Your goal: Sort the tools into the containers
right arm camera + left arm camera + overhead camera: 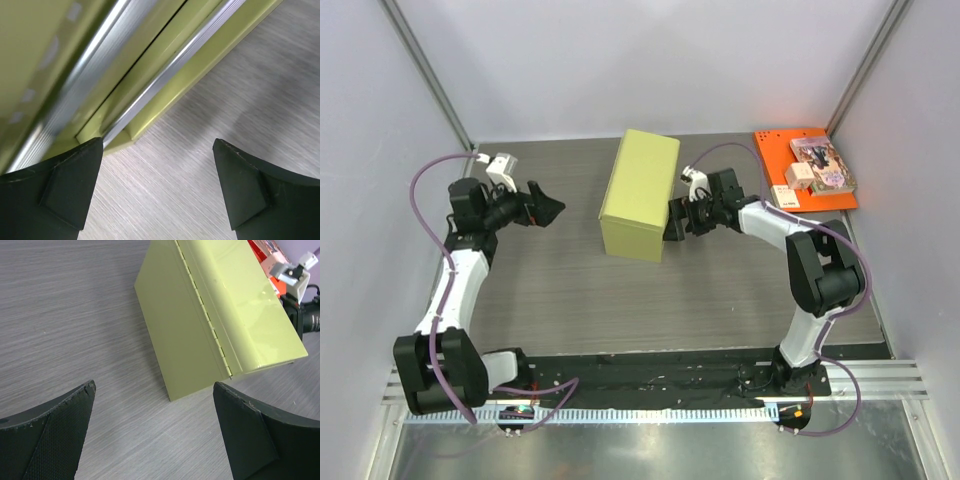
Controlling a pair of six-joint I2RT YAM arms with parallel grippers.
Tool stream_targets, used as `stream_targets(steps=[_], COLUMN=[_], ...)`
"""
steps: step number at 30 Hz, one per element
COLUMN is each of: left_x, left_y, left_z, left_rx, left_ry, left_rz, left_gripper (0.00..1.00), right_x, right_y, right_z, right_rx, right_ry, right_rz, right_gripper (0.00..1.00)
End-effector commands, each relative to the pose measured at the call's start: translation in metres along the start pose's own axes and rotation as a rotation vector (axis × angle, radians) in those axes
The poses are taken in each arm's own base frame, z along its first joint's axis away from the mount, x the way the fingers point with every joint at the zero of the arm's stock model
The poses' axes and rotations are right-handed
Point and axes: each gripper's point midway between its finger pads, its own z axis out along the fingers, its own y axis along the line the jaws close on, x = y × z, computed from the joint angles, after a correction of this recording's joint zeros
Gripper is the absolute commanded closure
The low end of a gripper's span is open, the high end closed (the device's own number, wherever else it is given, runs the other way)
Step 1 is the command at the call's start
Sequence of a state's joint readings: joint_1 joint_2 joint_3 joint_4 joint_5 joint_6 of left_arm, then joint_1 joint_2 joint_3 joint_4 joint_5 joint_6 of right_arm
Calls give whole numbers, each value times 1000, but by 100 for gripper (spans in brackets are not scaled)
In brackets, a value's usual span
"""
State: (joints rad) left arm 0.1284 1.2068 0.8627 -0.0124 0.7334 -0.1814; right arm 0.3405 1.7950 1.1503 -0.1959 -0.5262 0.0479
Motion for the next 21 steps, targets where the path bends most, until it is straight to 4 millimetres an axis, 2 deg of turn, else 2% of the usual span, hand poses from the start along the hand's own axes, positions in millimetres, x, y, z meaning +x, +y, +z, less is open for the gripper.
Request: stream_targets(steps=[1,6,8,9,13,16,20,21], left_x=[-32,-39,-41,-40,-40,-46,-67,-73], left_y=[-3,-2,-1,1,3,1,-9,-13], left_z=[-15,-25,-26,-25,-23,-23,-23,-21], left_rx=[-19,-35,-40,-43,-41,-34,11,31], left_ry=[-57,-85,-94,-89,-83,-97,-135,-149], left_rz=[40,59,65,56,52,66,94,106], left_gripper=[0,0,0,0,0,0,0,0], right_x=[-17,-21,-27,-34,-44,-44,-28,-16], right_y=[16,52,61,74,91,93,84,86], right_z=[3,19,28,33,47,42,20,15], right_rx=[-1,-29,-30,-46,-61,-52,-65,-110], right_ry=[-59,-63,-73,-83,-87,-78,-63,-41], right_rz=[-78,-122,-129,-139,-139,-142,-113,-86], right_gripper=[3,3,3,2,2,2,2,3])
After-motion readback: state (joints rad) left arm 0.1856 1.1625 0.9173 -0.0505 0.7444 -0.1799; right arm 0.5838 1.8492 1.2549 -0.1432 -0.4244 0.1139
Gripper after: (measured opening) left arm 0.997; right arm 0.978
